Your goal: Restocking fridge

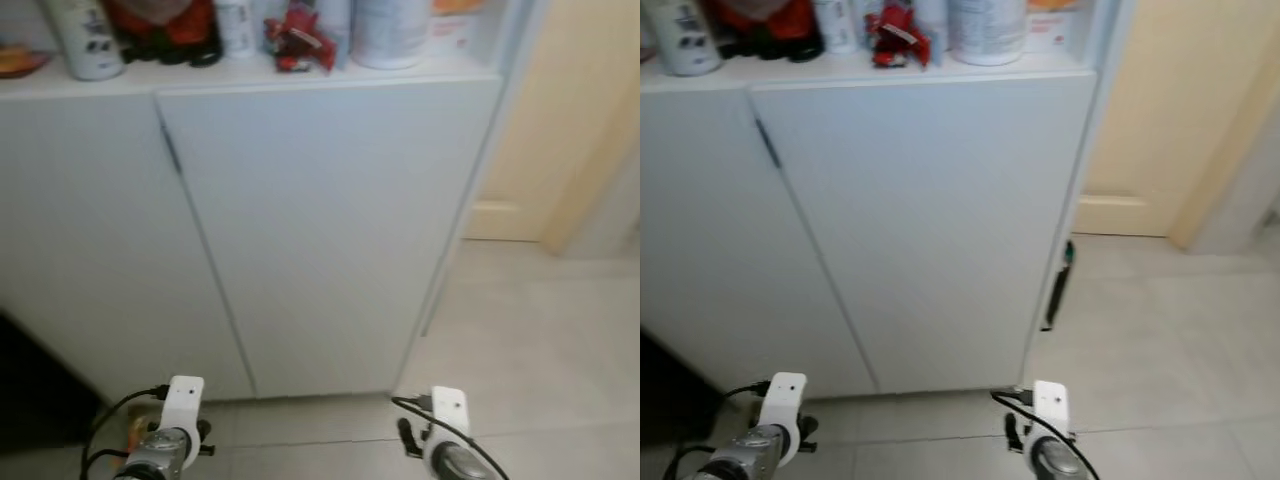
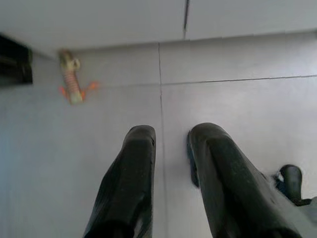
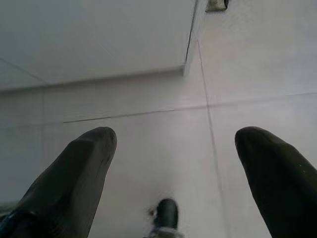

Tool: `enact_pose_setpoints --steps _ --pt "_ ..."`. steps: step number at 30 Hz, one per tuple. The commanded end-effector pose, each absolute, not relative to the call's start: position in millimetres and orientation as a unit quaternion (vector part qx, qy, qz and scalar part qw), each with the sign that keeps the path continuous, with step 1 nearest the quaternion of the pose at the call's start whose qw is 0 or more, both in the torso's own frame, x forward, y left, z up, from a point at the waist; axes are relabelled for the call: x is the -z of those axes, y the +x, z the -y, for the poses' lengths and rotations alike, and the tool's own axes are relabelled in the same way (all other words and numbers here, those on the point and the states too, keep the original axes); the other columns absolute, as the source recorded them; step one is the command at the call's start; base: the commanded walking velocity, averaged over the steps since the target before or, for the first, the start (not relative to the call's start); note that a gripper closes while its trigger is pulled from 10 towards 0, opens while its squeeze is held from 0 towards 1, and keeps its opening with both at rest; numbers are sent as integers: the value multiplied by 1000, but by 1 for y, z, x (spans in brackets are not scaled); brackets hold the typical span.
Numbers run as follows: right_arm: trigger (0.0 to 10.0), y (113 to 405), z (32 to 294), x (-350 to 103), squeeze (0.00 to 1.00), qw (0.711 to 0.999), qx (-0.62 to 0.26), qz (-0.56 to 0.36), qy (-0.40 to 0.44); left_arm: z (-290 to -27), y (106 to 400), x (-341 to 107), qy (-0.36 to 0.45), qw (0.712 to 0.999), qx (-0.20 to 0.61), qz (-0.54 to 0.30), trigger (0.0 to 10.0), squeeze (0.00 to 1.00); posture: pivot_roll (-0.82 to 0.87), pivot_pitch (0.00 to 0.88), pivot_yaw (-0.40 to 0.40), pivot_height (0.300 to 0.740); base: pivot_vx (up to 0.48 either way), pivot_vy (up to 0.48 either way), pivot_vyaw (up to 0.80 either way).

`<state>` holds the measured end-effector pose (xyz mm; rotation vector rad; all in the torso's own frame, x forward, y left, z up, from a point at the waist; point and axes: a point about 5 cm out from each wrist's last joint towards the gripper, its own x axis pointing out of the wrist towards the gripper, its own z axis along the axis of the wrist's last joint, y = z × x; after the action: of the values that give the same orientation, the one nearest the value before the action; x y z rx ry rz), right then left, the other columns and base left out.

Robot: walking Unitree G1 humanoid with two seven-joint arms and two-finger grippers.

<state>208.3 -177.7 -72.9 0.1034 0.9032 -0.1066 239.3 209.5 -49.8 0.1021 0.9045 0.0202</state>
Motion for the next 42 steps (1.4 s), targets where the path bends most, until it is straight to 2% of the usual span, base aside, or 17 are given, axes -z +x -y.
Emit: enact_pose_setpoints --steps 1,8,20,28,35,42 --pt "10000 213 170 71 0 899 42 -432 53 -215 235 52 58 893 -15 -446 10000 0 -11 0 -37 740 0 0 800" --pt "10000 211 171 72 0 899 48 -433 52 -215 233 53 61 892 -12 -447 10000 0 -21 0 -37 740 0 0 771" --pt "10000 207 168 75 0 893 63 -440 75 -217 229 55 67 886 -12 -459 10000 0 -19 0 -24 740 0 64 0" --pt "10000 207 168 74 0 895 82 -430 90 -217 233 52 83 893 1 -442 10000 0 -35 0 -1 740 0 262 0" --pt "10000 205 168 75 0 894 79 -433 84 -217 233 52 85 899 -2 -430 10000 0 -22 0 -4 740 0 0 0" --pt "10000 186 168 85 0 885 82 -450 87 -218 214 63 90 888 -3 -452 10000 0 -30 0 -14 740 0 0 0"
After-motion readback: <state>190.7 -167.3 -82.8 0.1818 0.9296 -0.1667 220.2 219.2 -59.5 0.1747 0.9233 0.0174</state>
